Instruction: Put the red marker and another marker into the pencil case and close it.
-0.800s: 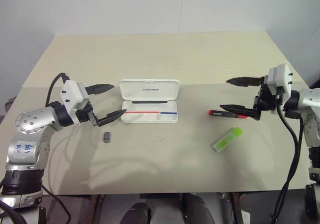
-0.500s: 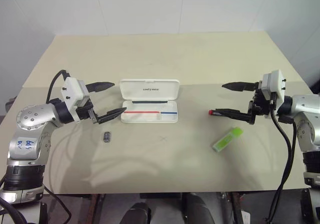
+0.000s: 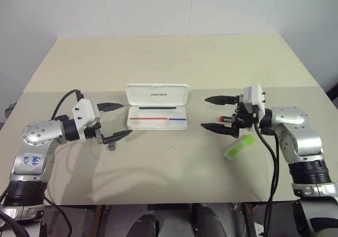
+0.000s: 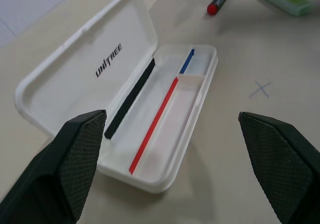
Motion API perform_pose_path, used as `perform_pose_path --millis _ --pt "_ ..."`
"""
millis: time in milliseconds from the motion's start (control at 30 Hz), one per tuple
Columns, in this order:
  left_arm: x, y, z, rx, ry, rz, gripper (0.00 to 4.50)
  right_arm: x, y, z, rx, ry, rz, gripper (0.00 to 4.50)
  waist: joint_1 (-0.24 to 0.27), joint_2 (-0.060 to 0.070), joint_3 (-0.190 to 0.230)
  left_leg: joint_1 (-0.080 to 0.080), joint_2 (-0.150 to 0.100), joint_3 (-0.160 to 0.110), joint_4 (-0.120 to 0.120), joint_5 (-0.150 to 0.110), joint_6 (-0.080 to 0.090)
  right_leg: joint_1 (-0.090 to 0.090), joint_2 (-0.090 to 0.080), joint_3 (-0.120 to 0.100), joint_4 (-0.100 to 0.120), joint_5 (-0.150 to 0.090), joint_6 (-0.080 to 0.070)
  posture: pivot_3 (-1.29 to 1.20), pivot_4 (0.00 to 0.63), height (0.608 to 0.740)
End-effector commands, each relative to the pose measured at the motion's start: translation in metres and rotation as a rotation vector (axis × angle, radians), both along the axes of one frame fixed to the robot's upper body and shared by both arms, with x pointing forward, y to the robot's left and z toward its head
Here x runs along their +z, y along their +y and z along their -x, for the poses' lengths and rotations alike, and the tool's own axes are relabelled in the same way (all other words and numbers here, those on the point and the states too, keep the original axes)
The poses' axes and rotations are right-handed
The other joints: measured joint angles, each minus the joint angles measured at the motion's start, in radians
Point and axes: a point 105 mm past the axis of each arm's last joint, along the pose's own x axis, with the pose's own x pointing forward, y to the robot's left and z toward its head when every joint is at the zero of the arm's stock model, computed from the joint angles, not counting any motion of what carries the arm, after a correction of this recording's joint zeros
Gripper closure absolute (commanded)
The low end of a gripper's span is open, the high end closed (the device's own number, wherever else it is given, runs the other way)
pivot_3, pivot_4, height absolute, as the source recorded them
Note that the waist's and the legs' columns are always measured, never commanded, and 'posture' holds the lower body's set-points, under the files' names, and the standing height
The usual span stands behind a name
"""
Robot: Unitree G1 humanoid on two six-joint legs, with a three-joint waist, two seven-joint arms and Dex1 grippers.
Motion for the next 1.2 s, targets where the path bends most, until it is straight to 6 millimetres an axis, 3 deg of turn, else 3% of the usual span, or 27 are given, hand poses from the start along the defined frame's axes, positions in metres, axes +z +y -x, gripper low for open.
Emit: perform_pose_path --millis 33,200,467,567,667,967,1200 --pt "0.002 -0.001 -0.003 -0.033 -0.01 -0.05 0.02 0.007 0.015 0.008 0.058 -0.022 -0.036 0.0 0.0 0.0 0.0 0.0 0.0 0.0 0.0 0.0 0.0 0.0 0.0 0.0 0.0 0.0 0.0 0.0 0.15 0.74" --pt "-0.002 -0.004 -0.009 -0.061 0.003 -0.069 0.02 -0.008 0.029 0.019 0.137 0.002 -0.011 0.0 -0.002 0.0 0.0 0.0 0.0 0.0 0.0 0.0 0.0 0.0 0.001 -0.001 0.0 0.0 0.0 0.0 0.15 0.74" --pt "-0.008 -0.007 -0.026 -0.067 0.001 -0.109 0.02 -0.004 0.033 0.013 0.128 -0.017 -0.028 0.0 -0.002 0.0 0.0 0.0 0.0 0.003 0.001 0.0 -0.001 -0.001 0.001 -0.001 0.0 0.002 -0.002 0.0 0.15 0.74" --pt "-0.015 -0.007 -0.034 -0.057 0.005 -0.137 0.66 -0.002 0.032 0.012 0.117 -0.027 -0.034 0.0 -0.003 0.0 0.0 0.0 0.0 0.004 0.001 0.0 0.0 -0.002 0.001 -0.001 0.0 0.002 -0.002 0.0 0.15 0.74" --pt "-0.017 -0.007 -0.038 -0.059 0.001 -0.155 1.59 -0.001 0.032 0.011 0.11 -0.034 -0.041 0.0 -0.003 0.0 0.0 0.0 0.0 0.005 0.001 0.0 0.0 -0.003 0.001 -0.001 0.001 0.002 -0.002 0.0 0.15 0.74" --pt "-0.015 -0.007 -0.044 -0.127 -0.004 -0.266 1.59 0.0 0.033 0.008 0.086 -0.041 -0.061 0.0 -0.003 0.0 0.0 -0.001 0.0 0.007 0.001 0.0 0.0 -0.005 0.001 -0.001 0.001 0.003 -0.002 0.0 0.15 0.74" --pt "-0.015 -0.008 -0.034 -0.237 0.055 -0.302 1.59 -0.001 0.033 0.007 0.069 -0.047 -0.074 0.0 -0.005 0.0 0.0 -0.001 0.0 0.009 0.001 0.0 0.0 -0.005 0.001 -0.001 0.002 0.004 -0.002 0.0 0.15 0.74"
